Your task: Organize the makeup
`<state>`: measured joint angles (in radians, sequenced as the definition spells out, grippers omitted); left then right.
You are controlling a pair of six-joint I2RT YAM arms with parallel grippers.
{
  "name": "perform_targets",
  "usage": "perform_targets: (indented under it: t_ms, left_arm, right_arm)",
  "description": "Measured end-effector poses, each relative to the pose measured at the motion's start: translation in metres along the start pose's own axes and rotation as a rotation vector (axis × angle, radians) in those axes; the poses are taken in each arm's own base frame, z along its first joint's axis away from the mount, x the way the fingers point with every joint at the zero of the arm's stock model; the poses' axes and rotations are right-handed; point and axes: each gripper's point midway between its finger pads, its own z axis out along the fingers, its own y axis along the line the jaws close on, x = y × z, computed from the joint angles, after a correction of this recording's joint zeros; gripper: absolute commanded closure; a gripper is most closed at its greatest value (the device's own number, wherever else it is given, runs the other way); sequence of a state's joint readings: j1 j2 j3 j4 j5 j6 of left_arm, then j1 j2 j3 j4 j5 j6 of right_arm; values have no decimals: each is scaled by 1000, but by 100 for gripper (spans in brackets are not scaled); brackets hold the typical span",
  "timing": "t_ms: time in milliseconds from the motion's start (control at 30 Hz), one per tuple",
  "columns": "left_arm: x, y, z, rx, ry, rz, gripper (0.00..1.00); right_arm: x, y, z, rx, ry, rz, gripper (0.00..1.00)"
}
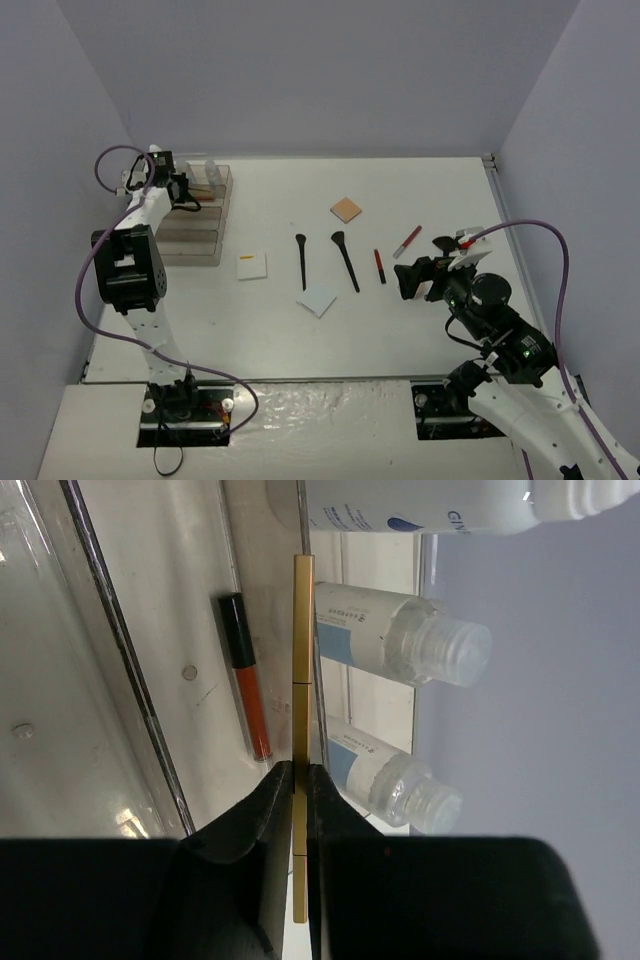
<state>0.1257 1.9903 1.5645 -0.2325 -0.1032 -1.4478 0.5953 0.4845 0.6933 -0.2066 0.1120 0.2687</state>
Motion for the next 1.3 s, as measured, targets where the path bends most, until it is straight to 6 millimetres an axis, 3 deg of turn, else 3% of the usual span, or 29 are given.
perform_targets:
  t_ms: [167,300,667,833,933,1000,1167,1300]
  left_arm:
    - [4,13,18,-42,6,-42,88]
    - [5,24,24,-69,9,-67,63]
    - [1,12,24,-20,23,-97,35]
    - [4,1,5,14,54,-36,24]
    - [2,-17,-28,73,59,76,16]
    - [0,-35,-67,147,52,178,11]
    - [0,-68,-201,416,1,439,3]
    - [-9,-56,-297,585,-72,620,3]
  right_arm:
    - [4,-1,2,6,12,-2,0]
    - [6,-2,3,10,18,-4,0]
    - [12,-2,8,19,46,2,0]
    - [29,-5,23,58,124,22,1]
    - [45,-10,37,111,192,31,4]
    - [62,-15,48,152,257,28,7]
    - [99,-23,69,215,390,16,24]
    - [117,-25,85,234,427,26,32]
